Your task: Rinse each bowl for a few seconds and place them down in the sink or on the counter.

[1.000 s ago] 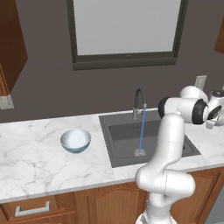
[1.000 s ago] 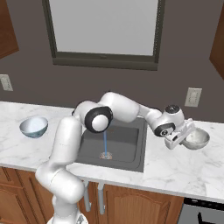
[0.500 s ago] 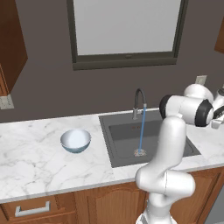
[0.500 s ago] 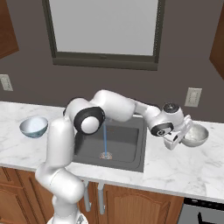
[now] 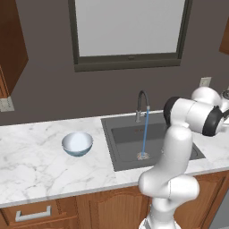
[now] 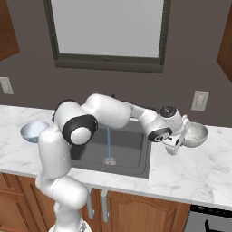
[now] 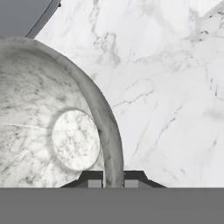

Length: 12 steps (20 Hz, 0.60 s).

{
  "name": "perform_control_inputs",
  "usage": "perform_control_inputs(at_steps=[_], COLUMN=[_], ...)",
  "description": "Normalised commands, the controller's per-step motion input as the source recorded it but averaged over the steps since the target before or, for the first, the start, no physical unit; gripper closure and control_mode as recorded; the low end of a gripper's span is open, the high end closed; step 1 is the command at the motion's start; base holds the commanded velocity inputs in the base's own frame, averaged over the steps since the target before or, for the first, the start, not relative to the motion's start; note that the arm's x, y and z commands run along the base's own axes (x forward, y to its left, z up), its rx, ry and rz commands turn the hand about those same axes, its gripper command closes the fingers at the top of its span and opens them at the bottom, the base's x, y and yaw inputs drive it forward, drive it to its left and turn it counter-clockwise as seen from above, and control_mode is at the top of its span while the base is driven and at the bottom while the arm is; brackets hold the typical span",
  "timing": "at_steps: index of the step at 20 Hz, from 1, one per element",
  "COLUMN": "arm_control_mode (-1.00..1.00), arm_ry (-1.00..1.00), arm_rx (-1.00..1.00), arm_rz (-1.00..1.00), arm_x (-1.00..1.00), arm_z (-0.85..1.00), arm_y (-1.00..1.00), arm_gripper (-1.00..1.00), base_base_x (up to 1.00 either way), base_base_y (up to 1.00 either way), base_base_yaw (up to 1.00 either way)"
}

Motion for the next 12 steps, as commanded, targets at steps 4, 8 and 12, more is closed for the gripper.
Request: perform_control_inputs(at_steps=[4,8,12], arm_control_mode=[-1.0,-1.0,-1.0], arm_ry=[0.01,0.02,0.07], arm_rx=[-0.08,-0.03,0.04], arm_rz=[0.19,0.18,0.12], arm_x=[-0.16,-0.16,-0.15], arm_z=[0.29,0.27,0.14], arm_y=[0.21,0.15,0.08], arm_gripper=[1.0,1.0,1.0], base_base_x=[0.0,0.0,0.0], base_base_y=[0.0,0.0,0.0], base_base_yaw=[0.0,0.0,0.0])
